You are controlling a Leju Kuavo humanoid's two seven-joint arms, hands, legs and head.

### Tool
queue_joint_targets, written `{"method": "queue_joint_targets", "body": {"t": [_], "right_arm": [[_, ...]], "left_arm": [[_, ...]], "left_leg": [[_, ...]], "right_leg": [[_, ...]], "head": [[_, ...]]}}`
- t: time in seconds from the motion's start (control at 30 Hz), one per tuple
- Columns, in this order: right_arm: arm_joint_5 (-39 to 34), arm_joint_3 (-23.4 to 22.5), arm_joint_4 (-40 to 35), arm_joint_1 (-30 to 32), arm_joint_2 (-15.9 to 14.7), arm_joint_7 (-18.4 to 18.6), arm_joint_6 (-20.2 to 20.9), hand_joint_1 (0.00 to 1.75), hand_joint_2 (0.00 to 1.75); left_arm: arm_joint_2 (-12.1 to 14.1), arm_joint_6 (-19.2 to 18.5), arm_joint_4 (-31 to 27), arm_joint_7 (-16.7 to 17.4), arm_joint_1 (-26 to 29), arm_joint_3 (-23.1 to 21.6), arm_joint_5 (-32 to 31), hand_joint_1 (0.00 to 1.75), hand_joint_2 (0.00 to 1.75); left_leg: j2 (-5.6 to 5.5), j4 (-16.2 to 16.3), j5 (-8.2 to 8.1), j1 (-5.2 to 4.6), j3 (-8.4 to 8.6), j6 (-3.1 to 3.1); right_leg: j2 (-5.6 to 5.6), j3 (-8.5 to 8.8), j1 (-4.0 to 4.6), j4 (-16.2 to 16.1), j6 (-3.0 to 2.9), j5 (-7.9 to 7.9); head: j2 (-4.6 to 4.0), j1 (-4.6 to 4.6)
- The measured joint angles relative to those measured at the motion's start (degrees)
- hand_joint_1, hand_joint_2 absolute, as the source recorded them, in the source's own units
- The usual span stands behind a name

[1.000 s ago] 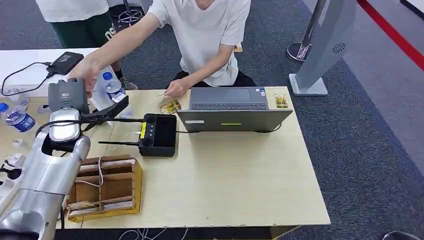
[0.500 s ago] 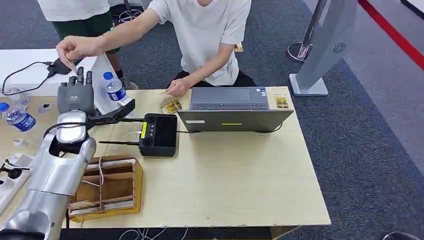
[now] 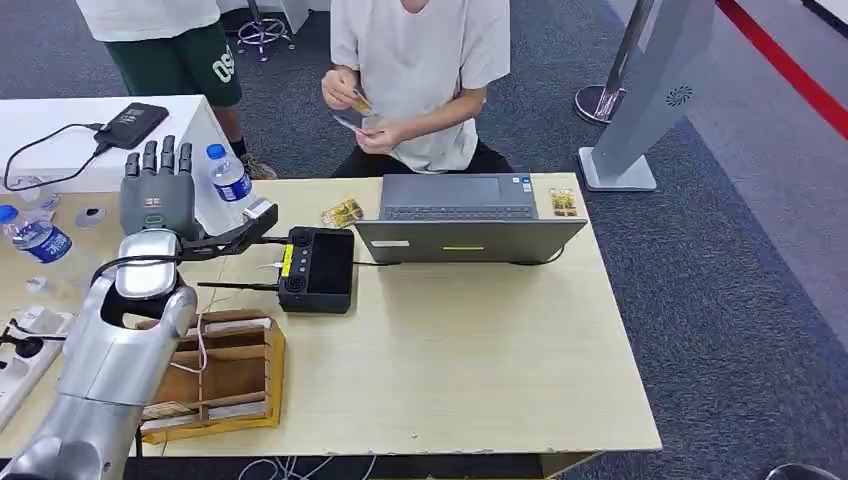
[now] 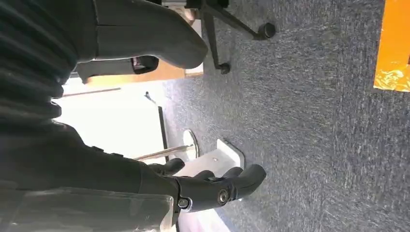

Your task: Pass the card to the sensor for recognition and then transmit it.

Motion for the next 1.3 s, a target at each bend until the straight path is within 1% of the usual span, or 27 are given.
{"method": "queue_joint_targets", "body": {"t": [0.13,0.2,0.4,0.47,0.6,0.8,0.9,1.0,1.1,1.2,1.27,1.3], "right_arm": [[0.0,0.0,0.0,0.0,0.0,0.0,0.0,0.0,1.75],[0.1,-0.2,0.1,0.0,0.0,0.0,-0.1,0.0,1.75],[0.4,-1.6,0.5,-0.4,0.0,0.0,-0.7,0.0,1.75],[0.5,-1.9,0.8,-0.6,0.0,0.0,-1.3,0.0,1.75],[0.3,-3.1,1.5,-1.0,0.0,0.1,-2.2,0.0,1.75],[-0.9,-4.3,2.4,-1.5,0.0,0.7,-3.5,0.0,1.75],[-1.3,-4.3,2.7,-1.5,0.0,0.9,-3.5,0.0,1.75],[-2.0,-4.3,3.0,-1.6,0.0,0.9,-4.1,0.0,1.75],[-2.9,-4.4,3.4,-1.7,0.0,1.0,-4.9,0.0,1.75],[-4.0,-4.7,3.9,-1.8,0.0,1.4,-5.7,0.0,1.75],[-5.7,-4.8,4.2,-2.1,0.0,1.9,-6.1,0.0,1.75],[-6.2,-4.8,4.3,-2.1,0.0,2.0,-6.3,0.0,1.75]], "left_arm": [[-0.1,0.6,-0.7,-0.3,0.3,0.0,0.0,0.0,1.75],[-0.2,0.5,-2.1,-0.7,0.8,-0.3,0.0,0.0,1.75],[-0.2,-2.3,-10.5,-0.6,2.4,-2.9,0.0,0.0,1.75],[-0.2,-2.5,-13.4,-0.5,3.2,-3.4,0.0,0.0,1.75],[0.8,-3.1,-20.4,-0.5,6.1,-3.9,0.0,0.0,1.75],[5.8,-2.2,-33.3,-0.7,16.3,-3.1,0.0,0.0,1.75],[8.2,-1.8,-37.9,-0.8,21.4,-1.6,0.0,0.0,1.75],[9.9,-0.3,-41.3,-0.8,25.7,-0.2,0.0,0.0,1.75],[10.6,2.4,-45.5,-1.4,32.3,2.5,0.0,0.0,1.75],[10.7,4.4,-48.9,-2.7,37.9,6.0,0.0,0.0,1.75],[10.4,6.6,-51.5,-5.0,42.8,9.0,0.0,0.0,1.75],[9.8,7.3,-52.6,-5.8,45.3,10.5,0.0,0.0,1.75]], "left_leg": [[0.0,0.0,0.0,0.0,0.0,0.0],[0.0,0.0,0.0,0.0,0.0,0.0],[0.01,0.0,-0.01,-0.01,-0.05,0.01],[0.01,0.0,-0.01,-0.01,-0.05,0.01],[0.02,0.0,-0.02,-0.01,-0.07,0.01],[0.07,-0.1,-0.02,0.0,-0.08,0.01],[0.05,-0.1,-0.04,0.0,-0.09,-0.03],[0.05,-0.1,-0.04,0.0,-0.12,-0.03],[0.13,-0.2,-0.09,0.0,-0.1,-0.03],[0.08,-0.1,-0.09,0.0,-0.11,-0.02],[0.12,-0.1,-0.12,-0.01,-0.13,-0.01],[0.15,-0.2,-0.15,-0.02,-0.1,-0.05]], "right_leg": [[0.0,0.0,0.0,0.0,0.0,0.0],[0.0,0.0,0.0,0.0,0.0,0.0],[0.01,-0.03,-0.01,0.0,0.0,0.0],[0.01,-0.03,-0.01,0.0,0.0,0.0],[0.02,-0.03,0.0,0.0,0.0,-0.01],[0.05,-0.1,0.0,0.0,-0.04,-0.06],[0.03,-0.12,0.01,0.0,-0.05,-0.11],[0.01,-0.09,0.0,0.0,-0.04,-0.11],[0.09,-0.1,0.0,0.0,-0.04,-0.11],[0.02,-0.12,0.0,0.0,-0.02,-0.14],[0.06,-0.1,0.0,0.0,-0.05,-0.16],[0.07,-0.1,-0.02,0.0,-0.05,-0.16]], "head": [[0.0,0.0],[0.0,0.0],[0.0,0.0],[0.0,0.0],[0.0,0.0],[0.0,-0.02],[0.0,-0.02],[0.0,-0.02],[0.0,0.0],[0.0,-0.02],[0.0,0.0],[0.0,-0.02]]}}
